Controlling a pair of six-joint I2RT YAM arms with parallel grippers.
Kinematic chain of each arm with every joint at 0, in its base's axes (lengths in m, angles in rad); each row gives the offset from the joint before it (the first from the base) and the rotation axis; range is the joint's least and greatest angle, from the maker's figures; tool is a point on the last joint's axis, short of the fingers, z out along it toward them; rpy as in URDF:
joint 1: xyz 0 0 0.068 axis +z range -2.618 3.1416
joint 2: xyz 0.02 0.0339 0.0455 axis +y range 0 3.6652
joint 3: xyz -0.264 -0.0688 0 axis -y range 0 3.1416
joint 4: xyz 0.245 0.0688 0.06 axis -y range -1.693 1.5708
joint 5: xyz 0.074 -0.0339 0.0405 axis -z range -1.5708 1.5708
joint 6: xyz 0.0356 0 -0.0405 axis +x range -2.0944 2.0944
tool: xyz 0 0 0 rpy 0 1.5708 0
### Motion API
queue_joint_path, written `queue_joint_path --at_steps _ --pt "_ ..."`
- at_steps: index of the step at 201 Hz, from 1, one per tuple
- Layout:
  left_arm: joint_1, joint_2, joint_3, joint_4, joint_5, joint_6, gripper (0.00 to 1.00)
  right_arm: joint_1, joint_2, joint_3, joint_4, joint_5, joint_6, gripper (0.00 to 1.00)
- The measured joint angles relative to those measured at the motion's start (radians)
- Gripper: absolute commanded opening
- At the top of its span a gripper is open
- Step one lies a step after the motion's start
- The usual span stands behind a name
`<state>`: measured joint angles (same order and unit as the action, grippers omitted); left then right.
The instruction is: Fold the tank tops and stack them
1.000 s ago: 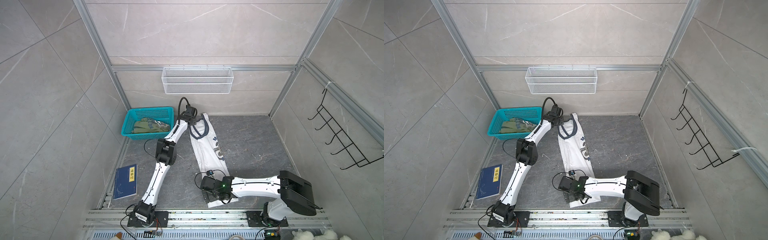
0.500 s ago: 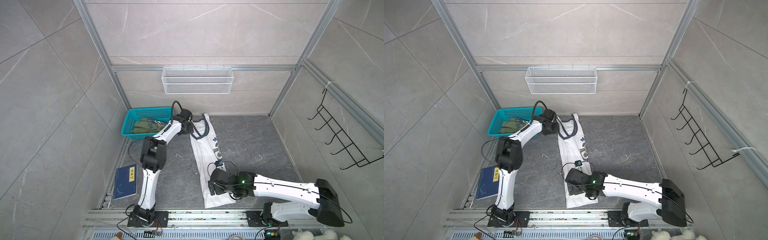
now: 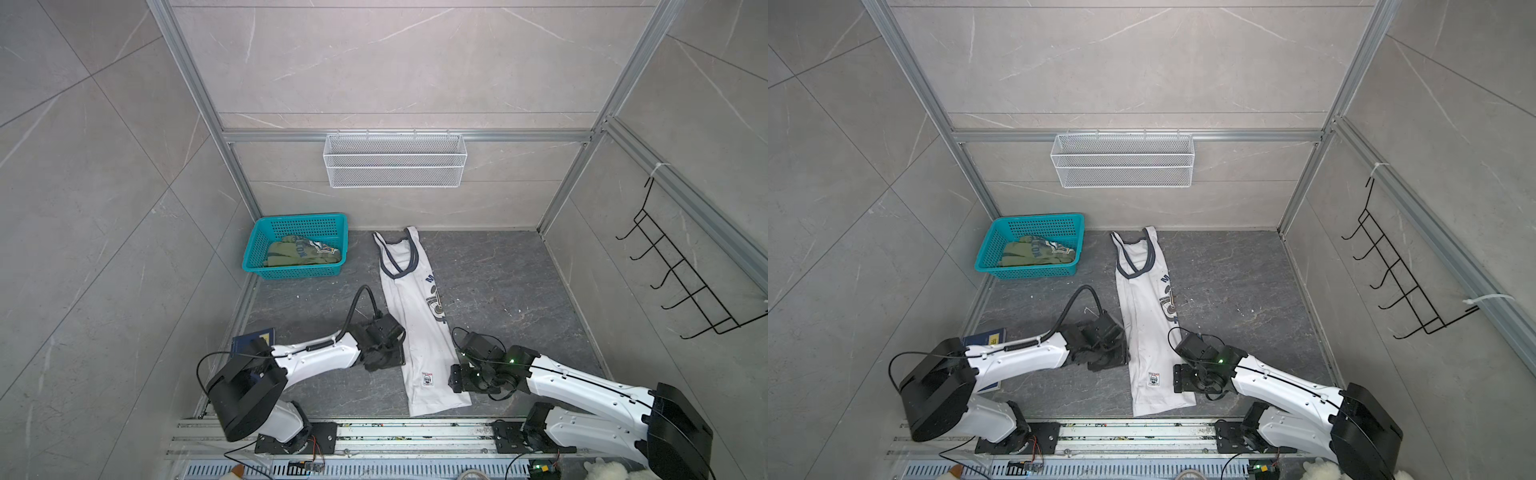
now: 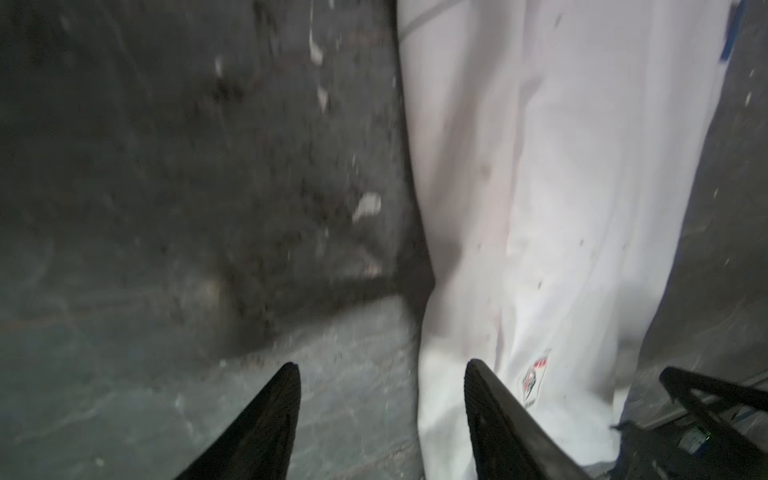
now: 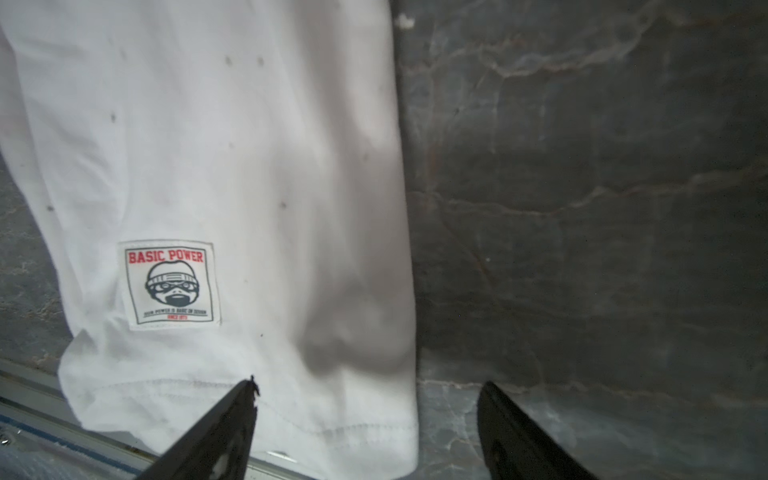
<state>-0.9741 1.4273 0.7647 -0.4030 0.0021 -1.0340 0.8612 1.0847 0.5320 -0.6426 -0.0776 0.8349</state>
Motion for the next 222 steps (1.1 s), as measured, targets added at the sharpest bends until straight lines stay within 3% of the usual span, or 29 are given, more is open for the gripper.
queue_joint_path --at_steps 37,89,148,183,200,222 --pt "-0.2 -0.171 -0.069 0.006 -0.066 -0.139 0.67 -0.005 -0.06 -0.062 0.026 -0.076 0.026 0.76" --pt "-0.349 -0.017 -0.056 0.041 -0.103 -0.243 0.67 -0.003 -0.066 -0.105 0.092 -0.121 0.068 0.61" --pt "-0.367 -0.053 -0.134 0.092 -0.104 -0.317 0.67 0.109 0.023 -0.097 0.211 -0.13 0.125 0.37" --pt "-0.374 -0.066 -0.156 0.153 -0.083 -0.328 0.66 0.201 0.054 -0.094 0.261 -0.107 0.193 0.31" --pt "-0.375 -0.058 -0.155 0.172 -0.069 -0.327 0.61 0.231 0.055 -0.093 0.265 -0.09 0.217 0.3" --pt "-0.377 -0.039 -0.153 0.194 -0.047 -0.327 0.45 0.253 0.047 -0.093 0.256 -0.065 0.241 0.33"
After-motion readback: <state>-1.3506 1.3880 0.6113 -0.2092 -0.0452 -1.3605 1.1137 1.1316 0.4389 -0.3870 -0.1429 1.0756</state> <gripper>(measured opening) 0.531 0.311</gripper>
